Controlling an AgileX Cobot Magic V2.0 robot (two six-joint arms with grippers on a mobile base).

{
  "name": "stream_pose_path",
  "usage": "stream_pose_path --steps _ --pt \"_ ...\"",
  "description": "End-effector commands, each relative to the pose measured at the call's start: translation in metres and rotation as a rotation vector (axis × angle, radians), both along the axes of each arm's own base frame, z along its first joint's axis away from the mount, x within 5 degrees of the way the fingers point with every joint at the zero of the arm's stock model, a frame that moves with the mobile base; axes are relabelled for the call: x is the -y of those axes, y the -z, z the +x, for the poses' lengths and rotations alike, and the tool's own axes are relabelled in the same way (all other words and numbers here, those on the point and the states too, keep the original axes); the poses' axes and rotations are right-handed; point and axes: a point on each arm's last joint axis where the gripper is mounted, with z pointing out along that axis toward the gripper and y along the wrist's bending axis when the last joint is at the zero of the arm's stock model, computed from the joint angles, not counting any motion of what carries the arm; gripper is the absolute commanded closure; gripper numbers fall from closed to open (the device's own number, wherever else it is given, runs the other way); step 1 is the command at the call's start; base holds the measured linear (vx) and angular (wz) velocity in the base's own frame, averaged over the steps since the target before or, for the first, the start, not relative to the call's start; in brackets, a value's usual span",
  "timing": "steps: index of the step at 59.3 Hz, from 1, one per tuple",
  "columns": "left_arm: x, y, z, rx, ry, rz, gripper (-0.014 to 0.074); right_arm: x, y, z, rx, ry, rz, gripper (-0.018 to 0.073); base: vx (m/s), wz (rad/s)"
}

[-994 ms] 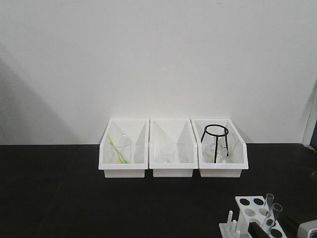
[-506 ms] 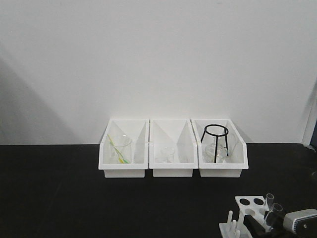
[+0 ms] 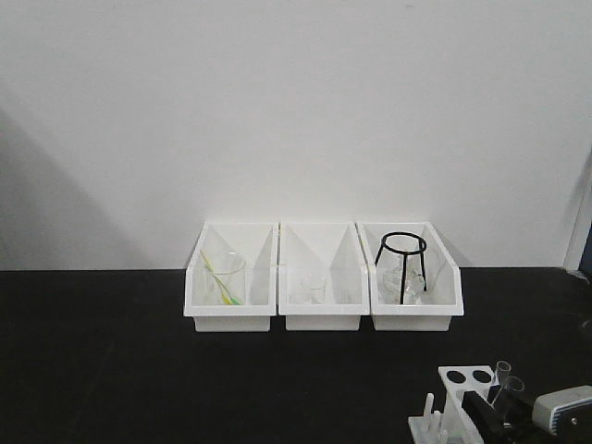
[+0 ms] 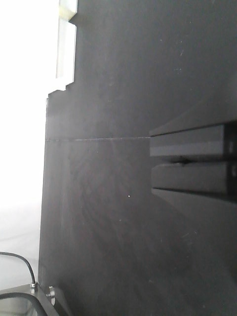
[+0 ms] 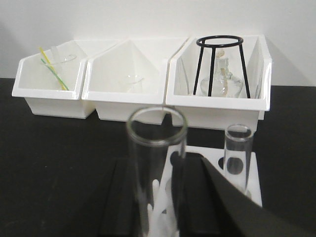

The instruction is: Flip and reinsert test tube from rack

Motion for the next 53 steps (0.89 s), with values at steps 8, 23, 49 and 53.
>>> stream_pose_path --steps 8,23,49,53 --pt "0.001 -0.008 0.001 0.098 0.011 0.003 0.0603 0.000 -0.039 -0.002 0.160 -0.003 -0.003 0.0433 0.00 0.00" --pt "0.001 -0.008 0.001 0.098 0.011 0.003 0.0603 0.001 -0.080 0.006 0.185 0.004 -0.006 0.0433 0.00 0.00" --pt "0.001 -0.008 0.001 0.098 0.011 0.003 0.0603 0.000 -0.159 0.011 0.226 -0.008 -0.050 0.0433 0.00 0.00" --pt "0.001 -0.008 0.001 0.098 0.011 0.003 0.0603 0.000 -0.168 0.011 0.238 -0.009 -0.054 0.0433 0.00 0.00"
